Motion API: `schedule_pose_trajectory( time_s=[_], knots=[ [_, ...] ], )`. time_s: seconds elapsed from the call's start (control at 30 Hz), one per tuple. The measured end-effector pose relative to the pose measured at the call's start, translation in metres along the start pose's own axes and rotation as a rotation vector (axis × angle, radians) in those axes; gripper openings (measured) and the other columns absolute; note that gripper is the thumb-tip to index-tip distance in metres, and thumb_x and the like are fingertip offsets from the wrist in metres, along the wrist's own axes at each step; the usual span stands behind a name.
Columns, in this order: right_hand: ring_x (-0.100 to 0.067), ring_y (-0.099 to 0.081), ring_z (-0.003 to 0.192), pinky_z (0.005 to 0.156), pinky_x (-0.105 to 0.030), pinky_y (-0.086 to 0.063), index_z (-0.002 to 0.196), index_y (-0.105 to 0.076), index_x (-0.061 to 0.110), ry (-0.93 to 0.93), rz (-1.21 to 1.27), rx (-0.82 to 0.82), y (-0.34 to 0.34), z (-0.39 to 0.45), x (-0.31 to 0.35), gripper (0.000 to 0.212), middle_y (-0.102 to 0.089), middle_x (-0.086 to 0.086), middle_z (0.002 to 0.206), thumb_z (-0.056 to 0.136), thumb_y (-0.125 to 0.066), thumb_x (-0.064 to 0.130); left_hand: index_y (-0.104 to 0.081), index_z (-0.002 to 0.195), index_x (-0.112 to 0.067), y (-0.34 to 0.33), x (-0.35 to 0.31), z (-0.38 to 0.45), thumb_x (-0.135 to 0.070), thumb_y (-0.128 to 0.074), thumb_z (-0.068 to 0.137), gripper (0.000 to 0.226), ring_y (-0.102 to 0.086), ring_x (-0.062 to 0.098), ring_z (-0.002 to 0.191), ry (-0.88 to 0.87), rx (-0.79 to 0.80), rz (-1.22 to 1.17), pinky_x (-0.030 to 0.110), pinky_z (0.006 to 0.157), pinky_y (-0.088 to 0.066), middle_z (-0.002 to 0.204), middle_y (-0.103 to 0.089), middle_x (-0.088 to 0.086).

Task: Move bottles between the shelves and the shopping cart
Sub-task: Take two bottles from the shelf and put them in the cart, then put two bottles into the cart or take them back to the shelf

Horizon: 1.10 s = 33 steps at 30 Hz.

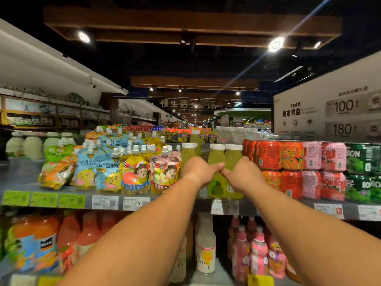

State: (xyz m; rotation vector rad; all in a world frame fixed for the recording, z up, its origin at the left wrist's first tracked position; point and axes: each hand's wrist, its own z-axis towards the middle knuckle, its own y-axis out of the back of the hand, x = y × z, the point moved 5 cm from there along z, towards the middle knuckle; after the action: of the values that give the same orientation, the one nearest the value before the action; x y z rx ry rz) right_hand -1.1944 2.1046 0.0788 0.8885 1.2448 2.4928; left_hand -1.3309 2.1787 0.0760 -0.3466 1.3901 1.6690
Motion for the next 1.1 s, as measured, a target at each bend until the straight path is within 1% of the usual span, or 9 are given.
schedule_pose_trajectory(
  time_s=[0.07, 0.13, 0.2, 0.33, 0.5, 0.6, 0.87, 1.0, 1.1],
  knots=[
    [-0.038, -0.057, 0.112, 0.085, -0.038, -0.048, 0.125, -0.044, -0.002, 0.007, 0.039, -0.075, 0.001, -0.024, 0.021, 0.078, -0.056, -0.021, 0.123, 0.083, -0.061, 0.062, -0.067, 0.105, -0.006, 0.034, 0.015, -0.013, -0.068, -0.068, 0.076, 0.068, -0.063, 0.029, 0.098, -0.033, -0.057, 0.013, 0.028, 0.074, -0.044, 0.113, -0.069, 0.011],
    [-0.039, -0.054, 0.112, 0.090, -0.041, -0.045, 0.123, -0.047, 0.000, 0.046, 0.038, -0.156, -0.004, -0.053, 0.049, 0.077, -0.054, -0.020, 0.122, 0.081, -0.063, 0.063, -0.066, 0.118, -0.014, 0.071, 0.041, -0.029, -0.064, -0.072, 0.074, 0.067, -0.061, 0.027, 0.111, -0.050, -0.097, -0.006, 0.030, 0.087, -0.048, 0.121, -0.068, 0.006],
    [-0.039, -0.053, 0.112, 0.092, -0.042, -0.044, 0.121, -0.050, 0.000, 0.073, 0.048, -0.149, -0.017, -0.085, 0.082, 0.077, -0.054, -0.020, 0.121, 0.079, -0.065, 0.063, -0.064, 0.123, -0.021, 0.108, 0.076, -0.047, -0.060, -0.075, 0.074, 0.064, -0.061, 0.025, 0.115, -0.043, -0.108, -0.012, 0.034, 0.095, -0.049, 0.122, -0.068, 0.002],
    [-0.037, -0.056, 0.112, 0.089, -0.040, -0.047, 0.119, -0.054, 0.003, 0.131, 0.164, 0.010, -0.061, -0.150, 0.167, 0.079, -0.057, -0.019, 0.120, 0.074, -0.065, 0.068, -0.059, 0.131, -0.013, 0.183, 0.171, -0.085, -0.058, -0.075, 0.075, 0.073, -0.059, 0.028, 0.119, 0.084, -0.150, 0.036, 0.032, 0.095, -0.047, 0.130, -0.064, 0.007],
    [-0.035, -0.053, 0.117, 0.093, -0.040, -0.045, 0.125, -0.050, 0.002, 0.317, 0.209, 0.196, -0.126, -0.240, 0.301, 0.085, -0.053, -0.018, 0.126, 0.077, -0.058, 0.072, -0.063, 0.126, -0.018, 0.285, 0.303, -0.150, -0.063, -0.072, 0.075, 0.069, -0.060, 0.027, 0.118, 0.250, -0.232, 0.156, 0.034, 0.094, -0.050, 0.128, -0.066, 0.006],
    [-0.036, -0.055, 0.114, 0.091, -0.040, -0.046, 0.119, -0.052, 0.005, 0.404, 0.248, 0.294, -0.163, -0.297, 0.381, 0.081, -0.054, -0.016, 0.123, 0.076, -0.058, 0.073, -0.057, 0.134, -0.019, 0.353, 0.381, -0.196, -0.067, -0.069, 0.075, 0.077, -0.059, 0.027, 0.119, 0.402, -0.285, 0.208, 0.037, 0.097, -0.049, 0.131, -0.064, 0.005],
    [-0.035, -0.060, 0.105, 0.083, -0.040, -0.052, 0.115, -0.053, 0.009, 0.670, 0.410, 0.603, -0.253, -0.442, 0.572, 0.075, -0.058, -0.013, 0.115, 0.073, -0.062, 0.071, -0.057, 0.134, -0.017, 0.512, 0.548, -0.314, -0.071, -0.064, 0.077, 0.079, -0.058, 0.030, 0.119, 0.697, -0.476, 0.308, 0.039, 0.095, -0.050, 0.134, -0.060, 0.007],
    [-0.033, -0.054, 0.116, 0.089, -0.037, -0.046, 0.130, -0.047, 0.007, 0.756, 0.434, 0.722, -0.310, -0.495, 0.651, 0.083, -0.052, -0.014, 0.130, 0.077, -0.059, 0.071, -0.058, 0.128, -0.016, 0.568, 0.625, -0.355, -0.067, -0.064, 0.080, 0.070, -0.060, 0.030, 0.113, 0.837, -0.527, 0.397, 0.031, 0.082, -0.049, 0.127, -0.064, 0.007],
    [-0.032, -0.056, 0.113, 0.088, -0.036, -0.048, 0.128, -0.050, 0.008, 0.808, 0.471, 0.790, -0.352, -0.524, 0.711, 0.081, -0.056, -0.014, 0.127, 0.077, -0.058, 0.070, -0.062, 0.116, -0.021, 0.603, 0.679, -0.372, -0.068, -0.068, 0.076, 0.062, -0.063, 0.027, 0.101, 0.943, -0.592, 0.339, 0.035, 0.084, -0.053, 0.112, -0.068, 0.005]
  ],
)
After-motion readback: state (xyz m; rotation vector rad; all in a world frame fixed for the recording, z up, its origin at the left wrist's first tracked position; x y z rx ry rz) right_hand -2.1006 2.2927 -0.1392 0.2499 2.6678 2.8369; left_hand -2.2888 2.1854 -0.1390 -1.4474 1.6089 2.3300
